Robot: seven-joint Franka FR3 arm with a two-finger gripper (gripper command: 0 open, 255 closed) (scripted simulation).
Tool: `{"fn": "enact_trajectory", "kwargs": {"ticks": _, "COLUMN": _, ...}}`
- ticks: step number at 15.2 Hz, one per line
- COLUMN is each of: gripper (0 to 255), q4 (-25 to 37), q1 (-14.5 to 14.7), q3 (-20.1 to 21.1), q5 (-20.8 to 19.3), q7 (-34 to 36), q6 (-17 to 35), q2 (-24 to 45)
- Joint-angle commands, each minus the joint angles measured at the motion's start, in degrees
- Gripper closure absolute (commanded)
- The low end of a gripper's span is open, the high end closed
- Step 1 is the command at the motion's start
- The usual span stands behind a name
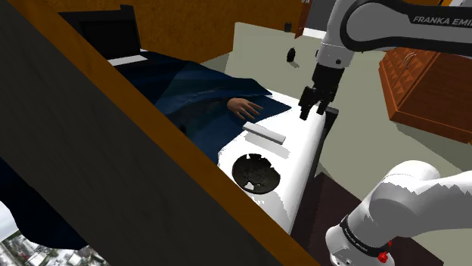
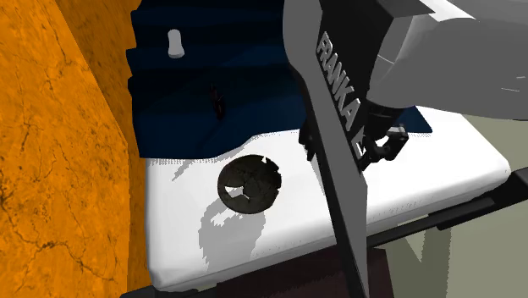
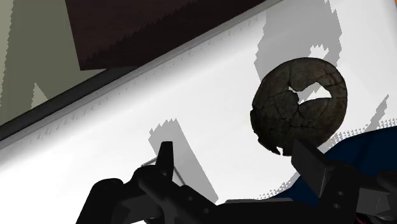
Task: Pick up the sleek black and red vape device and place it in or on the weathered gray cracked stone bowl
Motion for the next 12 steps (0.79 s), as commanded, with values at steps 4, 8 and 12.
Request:
{"fn": "enact_trajectory", "kwargs": {"ticks": 4, "gripper": 0, "q4": 1.00, "q1": 1.14, "q3": 2.87, "q5": 1.75, "q7": 3.16, "q6": 3.91, "q2": 4.35}}
{"fn": "enact_trajectory", "kwargs": {"ticks": 8, "gripper": 0, "q4": 3.41, "q1": 2.41, "q3": 6.51, "q5": 3.36, "q7": 7.29, "q6": 8.82, "q2": 10.91}}
{"fn": "enact_trajectory", "kwargs": {"ticks": 12, "gripper": 0, "q4": 7.03, "q1": 3.35, "q3": 9.92, "q5": 4.00, "q7": 11.45, "q6": 13.16, "q2": 18.13}}
